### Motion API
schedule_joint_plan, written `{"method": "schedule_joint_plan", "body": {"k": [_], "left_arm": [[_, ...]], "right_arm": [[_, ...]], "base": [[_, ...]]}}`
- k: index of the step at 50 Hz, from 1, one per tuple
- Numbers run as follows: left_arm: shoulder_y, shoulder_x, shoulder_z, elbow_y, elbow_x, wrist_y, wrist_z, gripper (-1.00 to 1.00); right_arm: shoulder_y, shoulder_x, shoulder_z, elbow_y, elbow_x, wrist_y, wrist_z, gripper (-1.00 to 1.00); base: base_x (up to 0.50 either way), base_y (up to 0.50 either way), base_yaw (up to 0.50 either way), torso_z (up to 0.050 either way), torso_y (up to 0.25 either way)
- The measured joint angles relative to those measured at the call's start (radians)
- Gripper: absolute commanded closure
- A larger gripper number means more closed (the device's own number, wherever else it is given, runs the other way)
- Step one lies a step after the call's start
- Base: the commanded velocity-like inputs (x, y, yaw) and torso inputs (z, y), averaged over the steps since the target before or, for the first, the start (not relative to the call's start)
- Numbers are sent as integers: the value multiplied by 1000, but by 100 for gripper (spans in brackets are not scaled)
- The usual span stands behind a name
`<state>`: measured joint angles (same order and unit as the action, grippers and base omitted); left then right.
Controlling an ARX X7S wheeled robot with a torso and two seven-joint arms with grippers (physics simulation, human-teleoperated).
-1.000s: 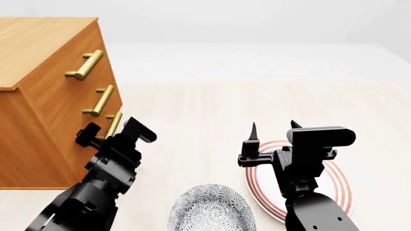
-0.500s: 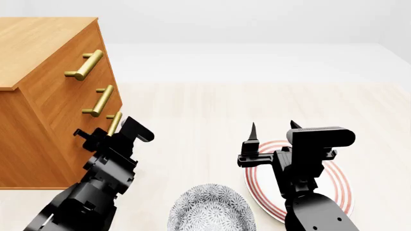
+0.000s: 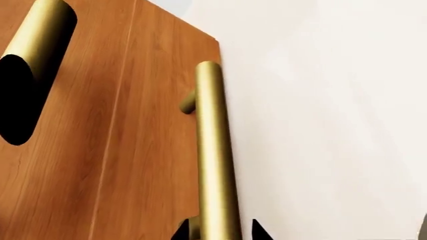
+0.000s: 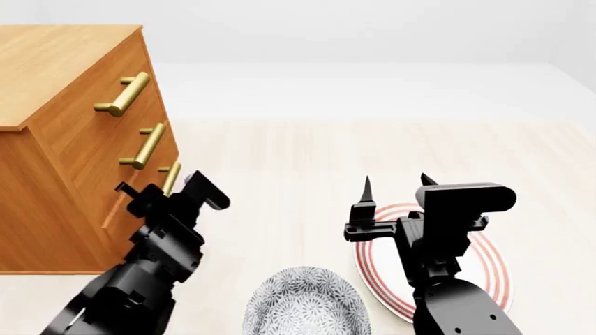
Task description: Open the bottom drawer of the cabinet.
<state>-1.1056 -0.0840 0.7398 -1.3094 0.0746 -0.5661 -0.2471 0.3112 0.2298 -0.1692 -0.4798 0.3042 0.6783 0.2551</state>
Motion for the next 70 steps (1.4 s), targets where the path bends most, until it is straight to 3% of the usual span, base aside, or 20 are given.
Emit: {"method": "schedule_joint_plan", "body": {"k": [14,38,65,66,70], "left_arm": [[-1,28,12,5,18,-27,10,100],[45,45,85,219,-24,-178,26,100],[11,56,303,263,-286,-203,-40,100],[11,55,307,267,-291,-203,-40,-100],[5,55,321,301,-327,-204,-42,-100]], "right_arm": [[0,4,-1,2,7,-7,4,-100],[3,10,-4,8,21,-18,9,-100],[3,17,-6,15,36,-30,14,-100],[3,17,-6,15,37,-30,15,-100],[3,18,-7,17,38,-32,15,-100]], "base": [[6,0,-6,0,0],[3,0,-4,0,0],[5,0,-4,-1,0],[11,0,-5,0,0],[0,0,0,0,0]]}}
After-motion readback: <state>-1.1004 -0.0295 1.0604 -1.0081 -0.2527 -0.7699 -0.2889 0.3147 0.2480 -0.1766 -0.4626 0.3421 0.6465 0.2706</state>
